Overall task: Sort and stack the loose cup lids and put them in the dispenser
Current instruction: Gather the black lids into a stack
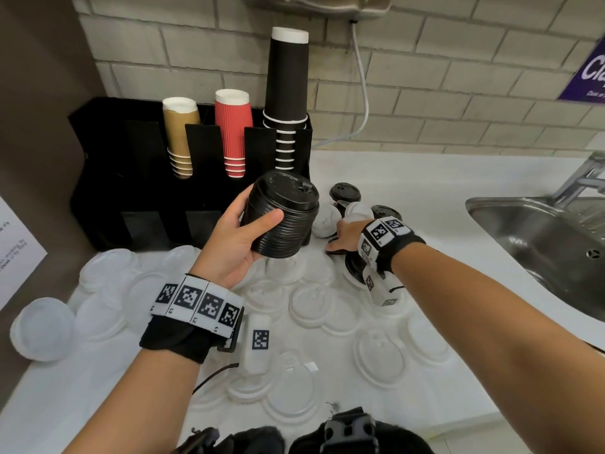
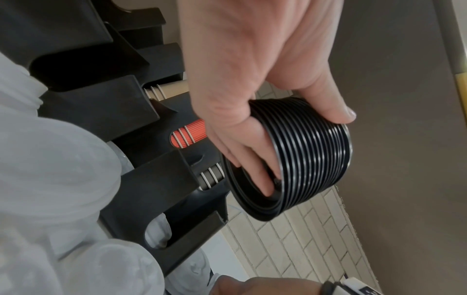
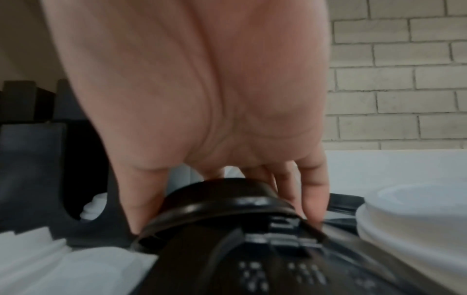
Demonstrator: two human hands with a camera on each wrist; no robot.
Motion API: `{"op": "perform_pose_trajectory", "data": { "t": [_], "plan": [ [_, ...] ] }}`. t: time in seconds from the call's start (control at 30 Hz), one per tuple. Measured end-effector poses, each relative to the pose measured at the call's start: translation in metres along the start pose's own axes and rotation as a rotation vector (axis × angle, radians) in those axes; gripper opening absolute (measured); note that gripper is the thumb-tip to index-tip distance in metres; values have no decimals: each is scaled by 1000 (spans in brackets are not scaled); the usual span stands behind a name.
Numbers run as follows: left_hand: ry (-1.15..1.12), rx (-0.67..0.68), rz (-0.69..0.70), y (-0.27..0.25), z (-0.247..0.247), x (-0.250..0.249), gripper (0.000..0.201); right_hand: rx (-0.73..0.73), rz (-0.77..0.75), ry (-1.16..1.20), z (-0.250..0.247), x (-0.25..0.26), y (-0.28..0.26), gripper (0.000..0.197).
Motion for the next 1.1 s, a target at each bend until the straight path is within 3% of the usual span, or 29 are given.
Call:
{"op": "perform_pose_trajectory", "data": {
  "t": [0.1,0.17,0.27,0.33,0.4,0.53,0.7,0.9,1.1],
  "plan": [
    [5,-15,4,-2,-3,-1,68,14,27,36,-7,-5,0,67],
    [9,-23,7,-3,-5,-2,67,23,-2,189,-20,-12,-7,59],
    [4,-34,0,-2,-3,0,69,52,-141,770,-44,-14,-33,36],
    [-2,-41,-5,-2,1,3,70,-15,-265,1135,-58,-12,-55,25],
    [-1,-42,-15,-1,4,6,71,-51,-404,1300,-65,-9,-75,23],
    [-5,-33,-31,0,8,11,70,-176,-564,1220,-68,-2,-102,42],
    [37,21,-35,0,14,17,64,-268,-564,1086,-68,-2,-107,47],
    [120,126,-33,-1,23,18,63,-223,-558,964,-74,-2,-112,47],
    [153,137,-37,-2,23,18,69,-168,-569,897,-78,-2,-116,48]
  ]
}}
Point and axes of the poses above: each hand's wrist, its own y-axis towards the middle knuckle, its own z-axis out of the palm, x = y × z, the point moved 3 cm from there along y, towards the middle knuckle, and after that the axes turned 6 degrees about z, right-handed, at the moved point
